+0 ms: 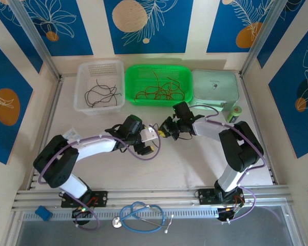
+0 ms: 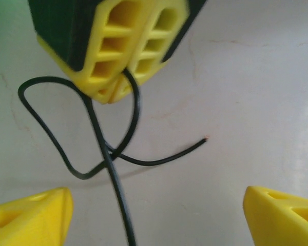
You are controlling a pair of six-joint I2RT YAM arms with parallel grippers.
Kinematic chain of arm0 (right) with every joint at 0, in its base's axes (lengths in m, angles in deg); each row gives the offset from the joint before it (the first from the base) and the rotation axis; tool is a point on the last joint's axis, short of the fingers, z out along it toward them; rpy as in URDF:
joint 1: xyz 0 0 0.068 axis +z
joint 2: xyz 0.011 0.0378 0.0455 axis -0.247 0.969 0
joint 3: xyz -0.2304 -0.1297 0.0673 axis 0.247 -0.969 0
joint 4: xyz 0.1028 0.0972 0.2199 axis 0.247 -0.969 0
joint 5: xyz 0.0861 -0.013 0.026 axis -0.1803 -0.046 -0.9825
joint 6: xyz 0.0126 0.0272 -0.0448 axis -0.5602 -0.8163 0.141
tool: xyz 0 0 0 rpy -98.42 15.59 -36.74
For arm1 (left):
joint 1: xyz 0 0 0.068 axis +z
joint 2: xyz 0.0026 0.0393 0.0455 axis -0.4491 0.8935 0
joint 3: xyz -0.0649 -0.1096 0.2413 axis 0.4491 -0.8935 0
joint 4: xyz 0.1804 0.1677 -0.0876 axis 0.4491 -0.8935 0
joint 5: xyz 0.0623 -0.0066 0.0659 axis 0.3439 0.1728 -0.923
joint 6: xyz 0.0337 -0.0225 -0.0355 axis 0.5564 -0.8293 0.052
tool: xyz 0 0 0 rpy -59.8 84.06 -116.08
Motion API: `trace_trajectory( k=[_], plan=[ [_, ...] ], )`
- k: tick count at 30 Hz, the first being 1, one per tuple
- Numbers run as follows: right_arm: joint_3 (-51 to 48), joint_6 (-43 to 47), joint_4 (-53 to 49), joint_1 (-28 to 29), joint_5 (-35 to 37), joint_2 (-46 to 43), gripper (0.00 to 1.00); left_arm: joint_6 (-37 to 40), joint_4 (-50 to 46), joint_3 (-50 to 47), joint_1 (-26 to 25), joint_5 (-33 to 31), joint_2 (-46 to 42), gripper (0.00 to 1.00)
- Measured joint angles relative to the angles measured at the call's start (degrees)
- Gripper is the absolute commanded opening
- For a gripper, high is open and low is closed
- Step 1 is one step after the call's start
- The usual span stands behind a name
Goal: Untangle the cables
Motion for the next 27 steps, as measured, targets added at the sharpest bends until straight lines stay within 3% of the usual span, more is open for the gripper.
trace_trajectory(
  k=[2, 3, 5, 6, 12, 22, 27],
  plan=[
    [0.0, 0.0, -0.24, 0.0, 0.0, -0.46, 0.0, 0.52, 0.44, 0.98, -0.04, -2.4, 1.2, 0.67],
    [0.0, 0.0, -0.42, 0.0, 0.02, -0.68, 0.0, 0.48, 0.59, 1.64, -0.04, -3.91, 1.84, 0.56],
    [0.0, 0.0, -0.76, 0.0, 0.2, -1.03, 0.0, 0.92, 0.68, 3.08, -0.02, -6.38, 2.84, 0.07],
    [0.0, 0.0, -0.87, 0.0, 0.24, -1.2, 0.0, 1.05, 0.7, 3.76, -0.04, -7.61, 3.1, 0.0],
    [-0.04, 0.0, -1.09, 0.0, 1.29, -1.4, 0.0, 0.42, -0.9, 5.31, -0.04, -12.57, 0.7, 0.0],
    [-3.65, -0.02, -1.29, -1.62, 4.09, -1.42, 0.0, -4.66, -5.81, 5.49, -0.26, -19.17, -22.27, 0.0],
    [-4.09, -0.02, -1.57, -1.68, 4.96, -1.88, 0.0, -6.71, -10.97, 9.6, -0.37, -25.81, -25.24, 0.0]
  ],
)
